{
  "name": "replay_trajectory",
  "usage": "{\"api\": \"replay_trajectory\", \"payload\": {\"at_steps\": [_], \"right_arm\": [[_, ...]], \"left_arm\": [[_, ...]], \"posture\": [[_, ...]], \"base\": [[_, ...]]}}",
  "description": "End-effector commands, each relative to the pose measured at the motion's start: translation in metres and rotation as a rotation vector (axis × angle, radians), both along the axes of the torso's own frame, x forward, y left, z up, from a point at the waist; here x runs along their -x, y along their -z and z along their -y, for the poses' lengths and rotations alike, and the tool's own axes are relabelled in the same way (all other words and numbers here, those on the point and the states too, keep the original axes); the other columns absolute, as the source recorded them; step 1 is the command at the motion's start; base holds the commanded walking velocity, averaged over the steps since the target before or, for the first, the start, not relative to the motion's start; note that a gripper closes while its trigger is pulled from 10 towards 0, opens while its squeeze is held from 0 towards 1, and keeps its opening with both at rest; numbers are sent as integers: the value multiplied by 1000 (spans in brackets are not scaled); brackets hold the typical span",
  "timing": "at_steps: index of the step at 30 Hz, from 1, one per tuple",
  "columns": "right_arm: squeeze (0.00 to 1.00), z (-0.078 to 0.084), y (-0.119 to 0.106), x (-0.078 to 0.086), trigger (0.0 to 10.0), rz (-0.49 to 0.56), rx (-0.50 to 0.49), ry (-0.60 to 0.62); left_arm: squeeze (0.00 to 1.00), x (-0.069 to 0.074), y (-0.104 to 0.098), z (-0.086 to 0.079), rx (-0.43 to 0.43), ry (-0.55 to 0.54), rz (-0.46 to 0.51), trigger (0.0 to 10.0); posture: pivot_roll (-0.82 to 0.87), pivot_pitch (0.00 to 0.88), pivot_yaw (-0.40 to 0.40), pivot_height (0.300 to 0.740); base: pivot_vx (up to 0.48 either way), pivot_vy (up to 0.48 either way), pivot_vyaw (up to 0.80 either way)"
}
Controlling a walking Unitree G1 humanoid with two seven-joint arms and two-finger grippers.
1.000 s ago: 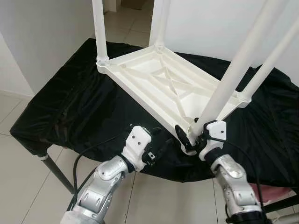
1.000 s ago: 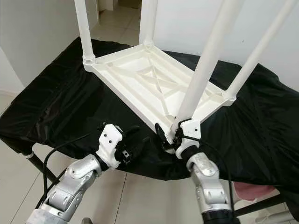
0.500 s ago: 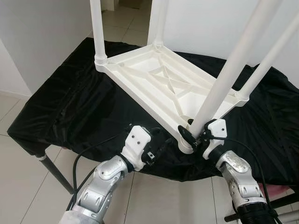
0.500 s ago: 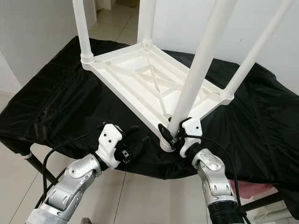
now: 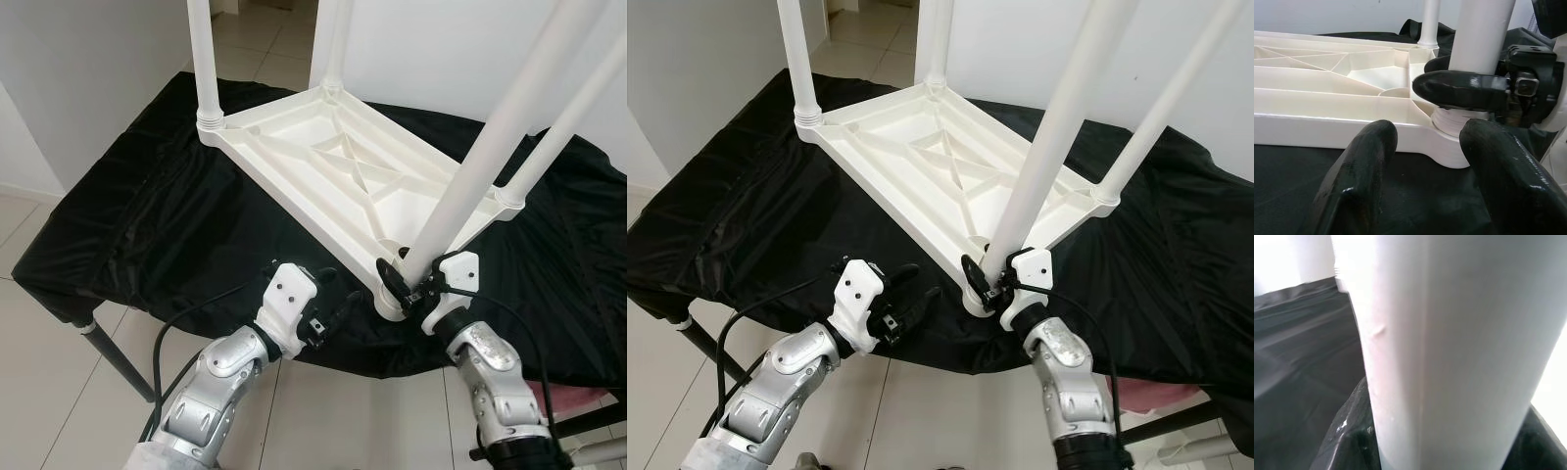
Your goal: Building children table
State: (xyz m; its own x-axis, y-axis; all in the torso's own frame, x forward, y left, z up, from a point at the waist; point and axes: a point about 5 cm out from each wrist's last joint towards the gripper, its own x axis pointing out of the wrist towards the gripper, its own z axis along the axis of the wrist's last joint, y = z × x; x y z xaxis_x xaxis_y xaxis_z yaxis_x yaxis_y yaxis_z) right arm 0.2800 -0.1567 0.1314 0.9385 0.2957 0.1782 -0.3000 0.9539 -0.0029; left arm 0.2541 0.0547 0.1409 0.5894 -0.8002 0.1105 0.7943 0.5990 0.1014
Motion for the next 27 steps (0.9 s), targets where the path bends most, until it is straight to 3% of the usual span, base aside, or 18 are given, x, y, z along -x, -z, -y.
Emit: {"api": "replay_trajectory", "payload": {"at_steps": [1, 6, 12, 24, 25, 26, 27], "right_arm": [[0, 3, -1, 0, 10000, -1, -4, 45], [0, -10, 9, 4, 10000, -65, -50, 279], [0, -19, 8, 2, 10000, -84, -108, 386], [0, -25, 5, 5, 10000, -84, -109, 382], [247, -26, 4, 6, 10000, -78, -106, 375], [247, -26, 3, 6, 10000, -74, -104, 373], [1000, -26, 2, 7, 10000, -66, -108, 365]], "left_arm": [[0, 3, -1, 3, 0, 24, 2, 10000], [0, 5, -1, 4, 3, 26, -3, 10000], [0, 7, -1, 3, 7, 20, -9, 10000], [0, 7, -2, 5, 13, 23, -15, 10000], [0, 7, -3, 4, 14, 22, -15, 10000], [0, 7, -3, 4, 14, 21, -15, 10000], [0, 7, -3, 4, 13, 20, -16, 10000]], "posture": [[28, 102, -80, 740], [42, 111, -86, 740], [50, 119, -87, 740], [42, 119, -87, 740], [42, 120, -85, 740], [42, 120, -85, 740], [42, 120, -87, 740]], "base": [[0, 0, 0], [0, 0, 0], [0, 0, 0], [0, 0, 0], [0, 0, 0], [0, 0, 0], [0, 0, 0]]}}
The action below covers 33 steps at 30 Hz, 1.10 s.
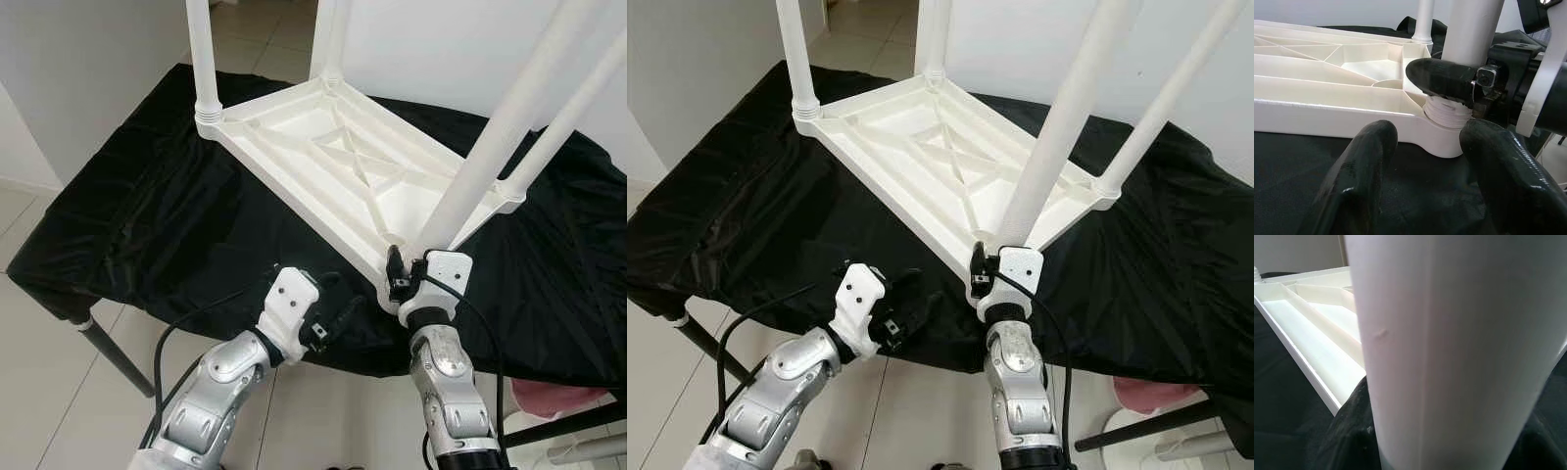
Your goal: Building children table
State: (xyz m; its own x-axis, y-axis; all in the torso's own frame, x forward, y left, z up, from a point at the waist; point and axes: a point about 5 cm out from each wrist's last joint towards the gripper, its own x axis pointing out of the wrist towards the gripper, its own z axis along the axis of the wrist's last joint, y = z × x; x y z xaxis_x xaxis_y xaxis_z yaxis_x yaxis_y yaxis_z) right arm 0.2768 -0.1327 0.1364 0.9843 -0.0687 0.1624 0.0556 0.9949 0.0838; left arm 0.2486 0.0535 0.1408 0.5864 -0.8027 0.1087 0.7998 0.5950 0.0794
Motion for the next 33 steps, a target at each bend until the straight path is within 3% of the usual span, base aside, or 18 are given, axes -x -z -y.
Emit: {"api": "replay_trajectory", "payload": {"at_steps": [1, 9, 10, 12, 13, 16, 19, 22, 27, 28, 29, 30, 31, 32, 33], "right_arm": [[1000, -2, 6, 4, 10000, -30, -29, -11], [1000, 8, 7, 6, 10000, -31, -4, -65], [910, 9, 7, 6, 10000, -32, 1, -91], [910, 11, 8, 7, 10000, -29, 5, -128], [0, 15, 9, 8, 10000, -23, 16, -156], [0, 20, 9, 8, 10000, -6, 60, -273], [0, 21, 9, 8, 10000, -2, 74, -305], [0, 28, 4, 1, 10000, 17, 164, -388], [0, 32, 1, -6, 10000, 17, 230, -468], [0, 33, 0, -9, 8667, 18, 241, -484], [0, 33, 0, -9, 8667, 18, 241, -484], [0, 35, -1, -11, 2980, 20, 259, -496], [0, 35, -1, -11, 2980, 20, 259, -496], [0, 36, -1, -13, 0, 21, 264, -503], [0, 37, -1, -14, 0, 19, 269, -519]], "left_arm": [[0, 2, -3, 2, 1, 14, 2, 10000], [0, 1, -3, 3, 1, 13, 4, 10000], [0, 1, -3, 3, 2, 12, 5, 10000], [0, 1, -3, 3, 2, 11, 5, 10000], [0, 1, -3, 3, 1, 11, 5, 10000], [0, 0, -2, 4, 0, 14, 3, 10000], [0, 0, -2, 4, 1, 16, 3, 10000], [0, 0, -3, 5, -1, 25, 6, 10000], [0, -1, -3, 6, -2, 27, 10, 10000], [0, -1, -3, 6, -1, 27, 10, 10000], [0, -1, -3, 6, -1, 27, 10, 10000], [0, -1, -3, 6, -2, 27, 11, 10000], [0, -1, -3, 6, -2, 27, 11, 10000], [0, -1, -3, 6, -1, 26, 11, 10000], [0, -1, -3, 6, 0, 26, 10, 10000]], "posture": [[41, 121, -87, 740], [41, 116, -89, 740], [40, 114, -89, 740], [40, 113, -90, 740], [39, 112, -90, 740], [32, 107, -88, 740], [31, 106, -87, 740], [27, 97, -83, 740], [28, 93, -83, 740], [31, 91, -87, 740], [31, 91, -87, 740], [33, 89, -88, 740], [33, 89, -88, 740], [33, 87, -89, 740], [37, 83, -92, 740]], "base": [[0, 0, 0], [0, 0, 0], [0, 0, 0], [0, 0, 0], [0, 0, 0], [0, 0, 0], [0, 0, 0], [0, 0, 0], [0, 0, 0], [0, 0, 0], [0, 0, 0], [0, 0, 0], [0, 0, 0], [0, 0, 0], [0, 0, 0]]}}
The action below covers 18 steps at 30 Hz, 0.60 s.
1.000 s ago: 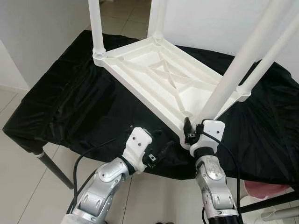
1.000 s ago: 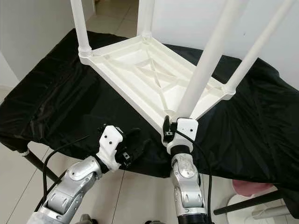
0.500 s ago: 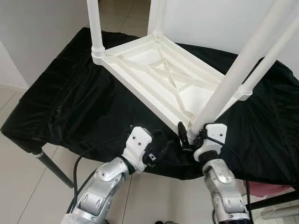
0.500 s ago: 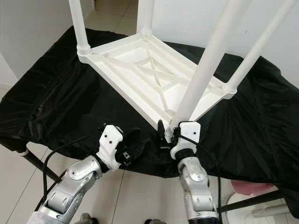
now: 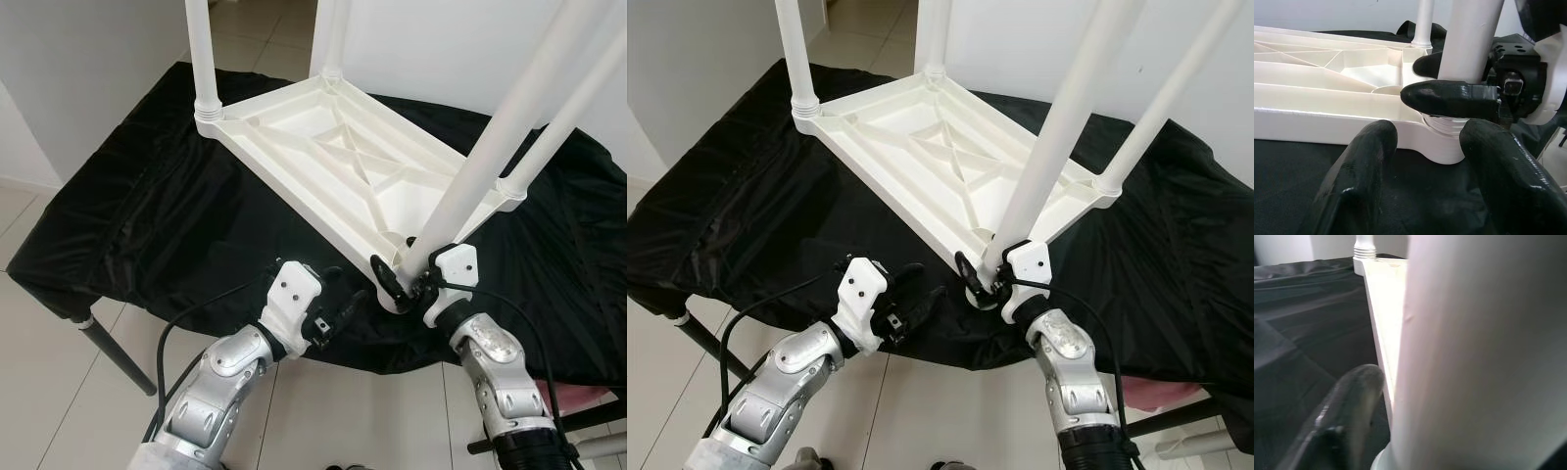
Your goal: Building children table
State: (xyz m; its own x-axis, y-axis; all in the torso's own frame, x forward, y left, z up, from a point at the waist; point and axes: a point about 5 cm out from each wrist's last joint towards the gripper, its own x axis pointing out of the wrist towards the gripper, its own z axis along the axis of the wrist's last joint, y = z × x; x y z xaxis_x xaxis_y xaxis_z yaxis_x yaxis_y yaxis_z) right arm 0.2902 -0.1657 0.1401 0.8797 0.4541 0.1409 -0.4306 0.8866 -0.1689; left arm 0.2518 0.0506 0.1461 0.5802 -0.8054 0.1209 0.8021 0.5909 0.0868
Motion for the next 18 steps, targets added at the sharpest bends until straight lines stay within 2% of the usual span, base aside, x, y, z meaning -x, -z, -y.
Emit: {"api": "replay_trajectory", "payload": {"at_steps": [1, 7, 14, 15, 18], "right_arm": [[0, 4, 3, -1, 0, -12, 21, -23], [0, 4, 10, 1, 0, -33, 35, -47], [0, 7, 11, -1, 0, -40, 6, -41], [0, 8, 10, -1, 10000, -35, -2, -29], [0, 9, 9, -1, 10000, -31, -11, -14]], "left_arm": [[0, 2, 2, 3, -6, 20, -3, 10000], [0, 2, 2, 4, -7, 22, 0, 10000], [0, 1, 2, 5, -7, 25, 4, 10000], [0, 1, 2, 5, -7, 29, 4, 10000], [0, 1, 2, 6, -7, 31, 4, 10000]], "posture": [[37, 83, -92, 740], [38, 69, -96, 740], [35, 61, -97, 740], [30, 57, -98, 740], [29, 58, -97, 740]], "base": [[0, 0, 0], [0, 0, 0], [0, 0, 0], [0, 0, 0], [0, 0, 0]]}}
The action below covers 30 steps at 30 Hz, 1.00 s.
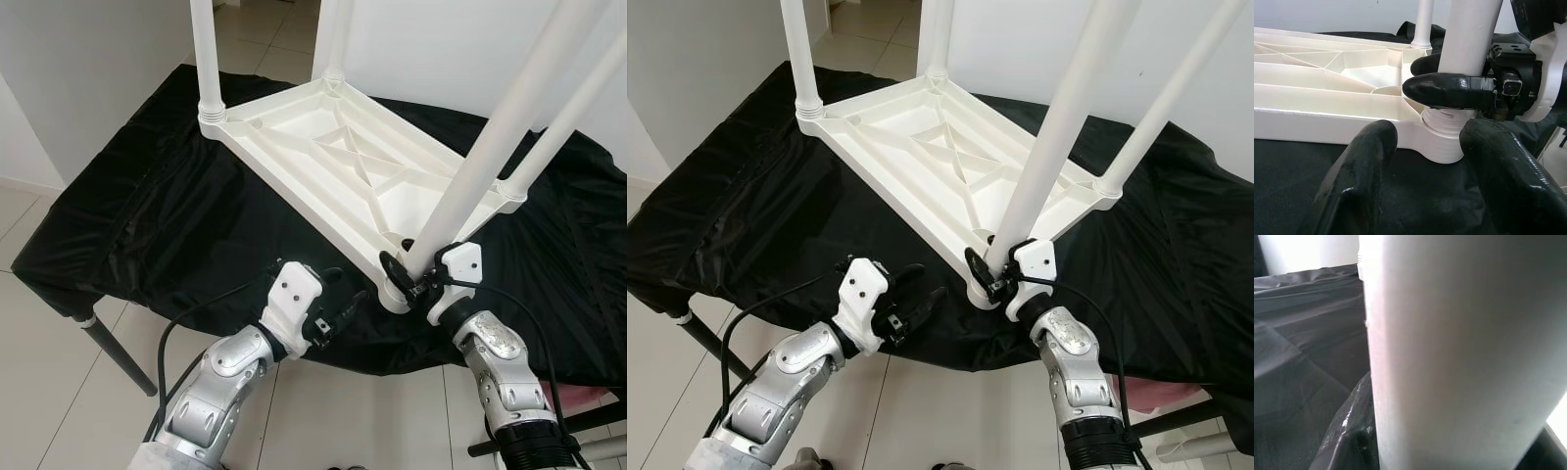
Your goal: Building children table
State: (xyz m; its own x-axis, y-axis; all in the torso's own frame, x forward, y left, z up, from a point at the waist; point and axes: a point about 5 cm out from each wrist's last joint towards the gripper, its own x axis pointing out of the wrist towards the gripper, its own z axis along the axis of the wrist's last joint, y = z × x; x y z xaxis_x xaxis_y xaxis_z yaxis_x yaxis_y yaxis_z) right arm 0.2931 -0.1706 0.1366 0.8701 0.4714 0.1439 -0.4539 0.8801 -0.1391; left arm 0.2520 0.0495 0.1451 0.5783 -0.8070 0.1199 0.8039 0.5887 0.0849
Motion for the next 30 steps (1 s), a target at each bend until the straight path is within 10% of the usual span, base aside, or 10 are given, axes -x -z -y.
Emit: {"api": "replay_trajectory", "payload": {"at_steps": [1, 19, 30], "right_arm": [[0, 4, 4, 3, 10000, -14, 12, 43], [0, -12, 17, 27, 10000, -76, -153, 580], [0, -27, 15, 28, 10000, -89, -174, 570]], "left_arm": [[0, 2, 2, 5, -7, 32, 6, 10000], [0, 6, 4, 9, -3, 45, -3, 10000], [0, 8, 4, 11, -1, 56, -3, 10000]], "posture": [[28, 57, -100, 740], [34, 63, -112, 740], [33, 58, -105, 740]], "base": [[0, 0, 0], [0, 0, 0], [0, 0, 0]]}}
